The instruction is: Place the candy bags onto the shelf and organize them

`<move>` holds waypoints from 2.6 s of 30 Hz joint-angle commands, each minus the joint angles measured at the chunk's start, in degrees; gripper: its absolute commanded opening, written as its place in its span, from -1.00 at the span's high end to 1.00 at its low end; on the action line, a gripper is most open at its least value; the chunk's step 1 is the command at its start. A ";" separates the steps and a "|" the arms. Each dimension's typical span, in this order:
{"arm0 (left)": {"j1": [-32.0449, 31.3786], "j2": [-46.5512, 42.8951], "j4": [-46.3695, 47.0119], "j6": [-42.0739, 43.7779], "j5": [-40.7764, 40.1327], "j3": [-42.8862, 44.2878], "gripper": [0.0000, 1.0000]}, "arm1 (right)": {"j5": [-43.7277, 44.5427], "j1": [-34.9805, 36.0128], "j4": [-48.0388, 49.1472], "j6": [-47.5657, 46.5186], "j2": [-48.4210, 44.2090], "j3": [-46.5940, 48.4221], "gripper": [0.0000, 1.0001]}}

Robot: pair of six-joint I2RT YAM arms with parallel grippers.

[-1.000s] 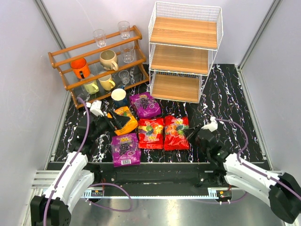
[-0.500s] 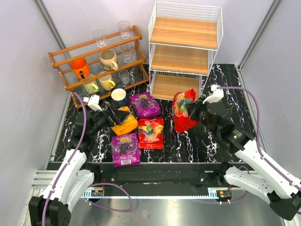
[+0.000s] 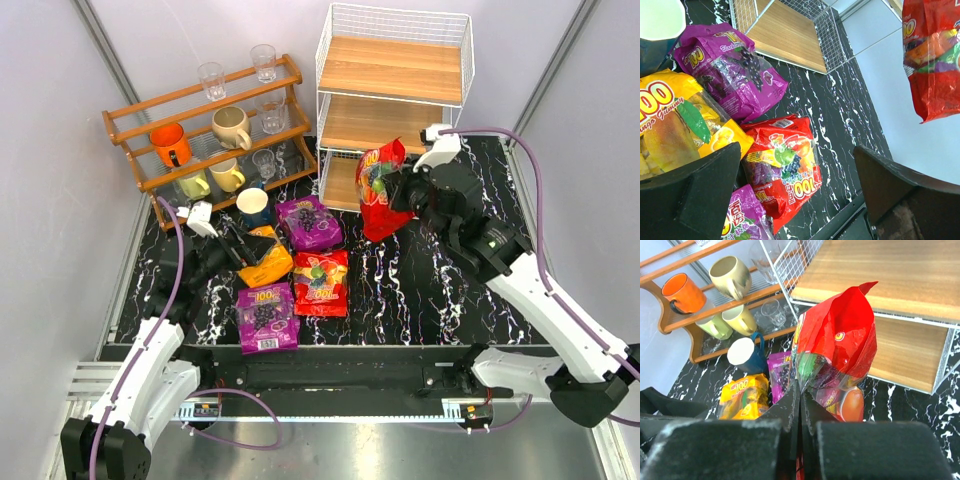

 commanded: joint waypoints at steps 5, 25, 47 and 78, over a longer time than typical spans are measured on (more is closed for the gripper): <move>-0.15 0.86 2.35 0.39 1.29 2.48 -0.95 | 2.07 -1.90 12.57 -4.40 5.19 6.52 1.00; -0.15 3.68 5.16 1.10 2.96 6.26 -0.95 | -14.72 -7.36 9.26 -1.85 18.21 33.23 1.00; -0.15 6.66 8.67 0.66 3.49 5.29 -0.96 | -13.22 -16.93 3.44 -0.73 51.26 82.47 1.00; -0.15 9.83 12.63 -1.01 4.81 4.15 -0.96 | -35.98 -26.34 10.92 23.55 61.89 78.42 1.00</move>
